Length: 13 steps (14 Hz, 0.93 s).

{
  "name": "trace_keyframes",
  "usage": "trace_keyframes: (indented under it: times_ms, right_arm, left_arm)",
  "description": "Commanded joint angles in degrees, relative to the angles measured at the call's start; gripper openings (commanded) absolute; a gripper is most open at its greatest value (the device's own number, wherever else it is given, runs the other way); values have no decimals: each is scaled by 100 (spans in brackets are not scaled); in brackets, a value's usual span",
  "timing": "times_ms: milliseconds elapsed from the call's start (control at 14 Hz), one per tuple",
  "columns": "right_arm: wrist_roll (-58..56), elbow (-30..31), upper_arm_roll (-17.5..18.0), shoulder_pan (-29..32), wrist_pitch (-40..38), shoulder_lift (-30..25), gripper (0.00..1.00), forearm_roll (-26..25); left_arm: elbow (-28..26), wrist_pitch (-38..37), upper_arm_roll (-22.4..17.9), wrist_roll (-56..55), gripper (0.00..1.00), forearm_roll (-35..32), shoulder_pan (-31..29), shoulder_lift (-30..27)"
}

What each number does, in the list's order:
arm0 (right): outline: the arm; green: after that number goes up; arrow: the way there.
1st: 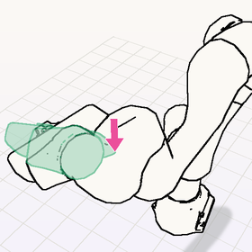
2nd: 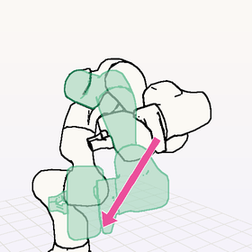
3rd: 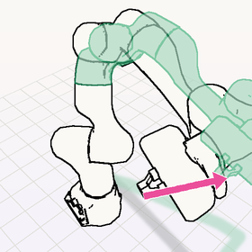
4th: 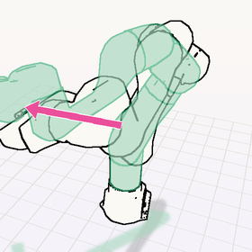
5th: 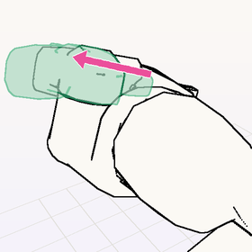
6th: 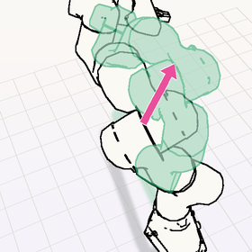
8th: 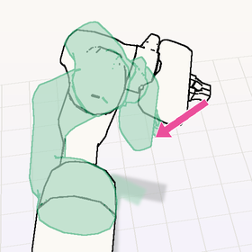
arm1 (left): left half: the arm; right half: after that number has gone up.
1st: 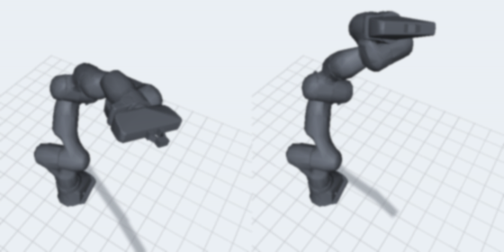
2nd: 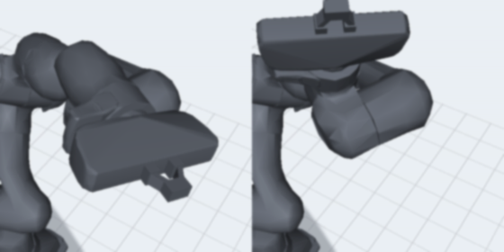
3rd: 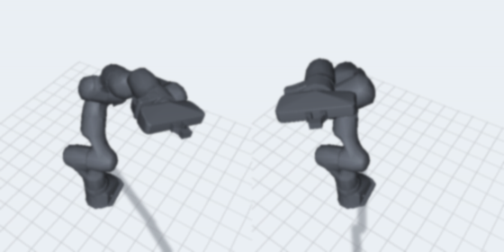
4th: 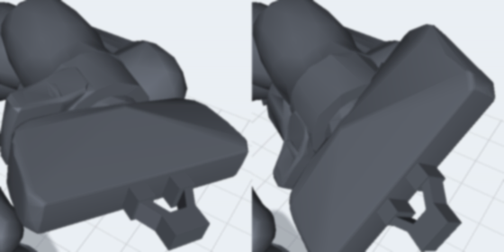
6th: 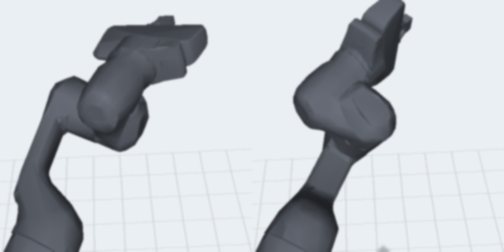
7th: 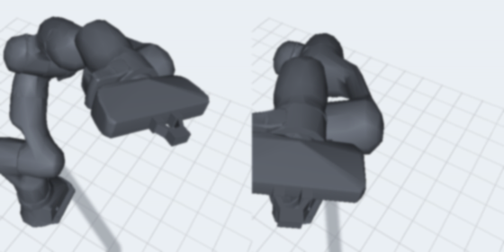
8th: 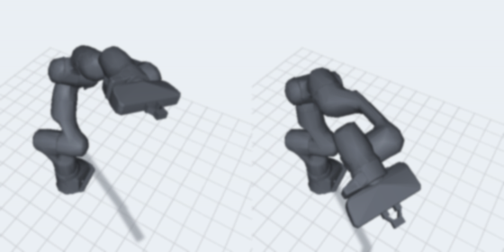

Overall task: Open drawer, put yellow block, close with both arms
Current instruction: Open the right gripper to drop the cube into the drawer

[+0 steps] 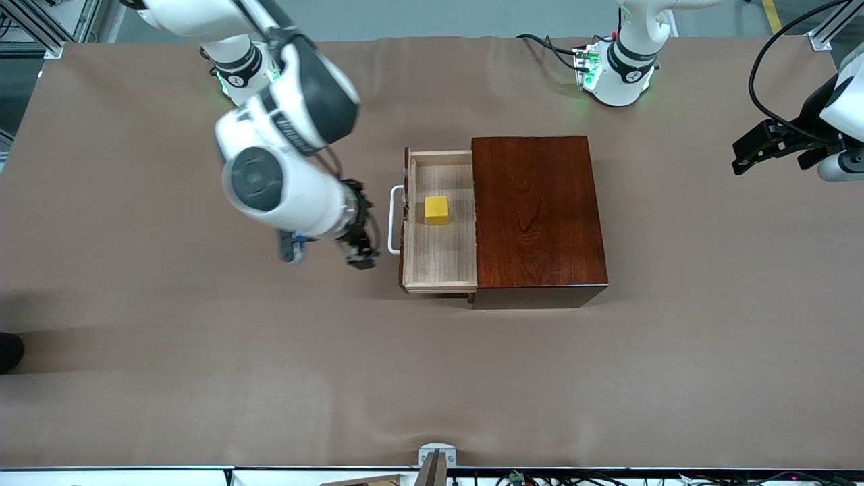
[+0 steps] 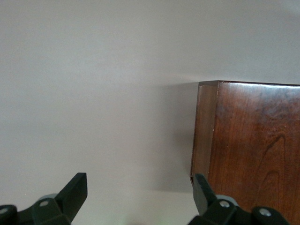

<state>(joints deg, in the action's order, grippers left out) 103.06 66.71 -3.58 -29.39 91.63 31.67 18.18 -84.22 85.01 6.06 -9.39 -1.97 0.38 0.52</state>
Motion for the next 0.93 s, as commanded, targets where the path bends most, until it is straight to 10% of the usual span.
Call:
trace_keyframes:
  times_ms: [0,855]
  right_arm:
    - [-898,-114,94,388,-478,-257,100,45]
    - [-4159,-114,67,1820,-1849,-1039,100,1]
  left_arm:
    - [10,42,122,-168,100,162,6,1]
    - [256,410,1616,-2855,100,100,216,739]
